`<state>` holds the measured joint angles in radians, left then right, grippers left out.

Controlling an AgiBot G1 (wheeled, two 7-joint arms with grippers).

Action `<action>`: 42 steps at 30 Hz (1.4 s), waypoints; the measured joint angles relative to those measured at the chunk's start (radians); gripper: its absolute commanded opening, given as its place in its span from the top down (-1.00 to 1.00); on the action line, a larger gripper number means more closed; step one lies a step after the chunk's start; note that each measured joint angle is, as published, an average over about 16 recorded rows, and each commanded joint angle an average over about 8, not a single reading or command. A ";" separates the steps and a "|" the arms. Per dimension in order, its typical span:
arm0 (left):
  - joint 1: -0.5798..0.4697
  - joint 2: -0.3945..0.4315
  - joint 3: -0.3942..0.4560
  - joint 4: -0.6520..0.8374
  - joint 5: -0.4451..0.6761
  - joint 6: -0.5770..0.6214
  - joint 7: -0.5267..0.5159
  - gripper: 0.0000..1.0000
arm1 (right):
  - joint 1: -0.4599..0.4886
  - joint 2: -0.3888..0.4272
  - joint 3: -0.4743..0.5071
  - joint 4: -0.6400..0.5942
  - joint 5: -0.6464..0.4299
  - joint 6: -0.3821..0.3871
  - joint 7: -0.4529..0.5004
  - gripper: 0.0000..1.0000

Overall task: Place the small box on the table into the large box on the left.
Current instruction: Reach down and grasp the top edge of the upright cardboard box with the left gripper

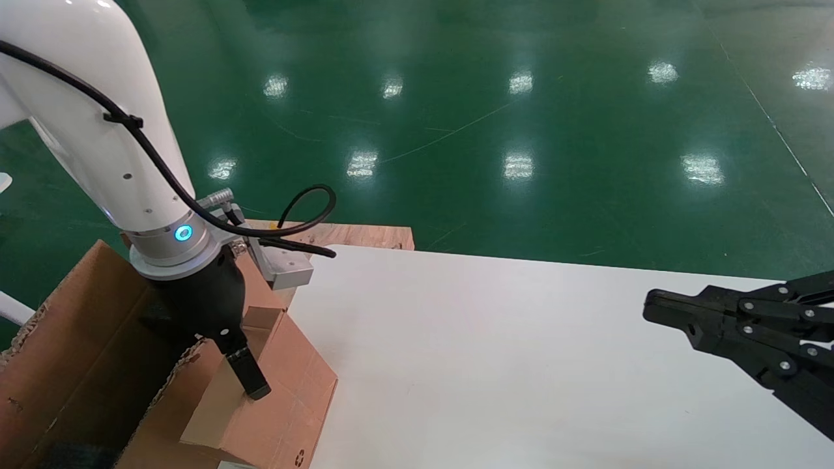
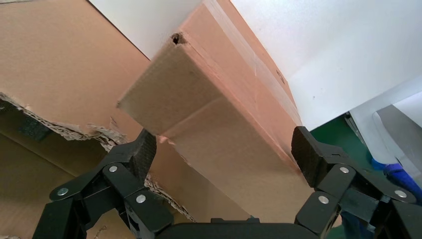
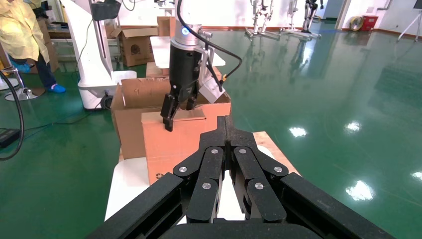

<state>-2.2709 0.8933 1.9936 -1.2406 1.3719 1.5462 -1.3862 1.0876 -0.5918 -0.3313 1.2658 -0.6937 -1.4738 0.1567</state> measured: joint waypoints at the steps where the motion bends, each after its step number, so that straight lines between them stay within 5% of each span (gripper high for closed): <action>1: 0.000 0.000 0.001 0.001 -0.002 -0.002 0.000 -1.00 | 0.000 0.000 0.000 0.000 0.000 0.000 0.000 1.00; 3: 0.000 -0.001 0.002 0.002 -0.006 -0.005 0.000 -1.00 | 0.000 0.000 0.000 0.000 0.000 0.000 0.000 0.90; 9: 0.002 -0.004 0.002 0.004 -0.017 -0.009 0.003 -1.00 | 0.000 0.000 0.000 0.000 0.000 0.000 0.000 -0.60; 11: 0.002 -0.004 0.002 0.004 -0.020 -0.009 0.005 -0.66 | 0.000 0.000 0.000 0.000 0.000 0.000 0.000 -1.00; 17: 0.003 -0.005 0.001 0.005 -0.021 -0.010 0.005 0.84 | 0.000 0.000 0.000 0.000 0.000 0.000 0.000 -1.00; 18: 0.003 -0.005 0.001 0.004 -0.020 -0.010 0.004 0.97 | 0.000 0.000 0.000 0.000 0.000 0.000 0.000 -1.00; 42: 0.001 -0.003 0.000 0.002 -0.010 -0.007 0.000 1.00 | 0.000 0.000 0.000 0.000 0.000 0.000 0.000 -1.00</action>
<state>-2.2696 0.8908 1.9940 -1.2386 1.3614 1.5388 -1.3860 1.0874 -0.5917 -0.3313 1.2656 -0.6935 -1.4734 0.1565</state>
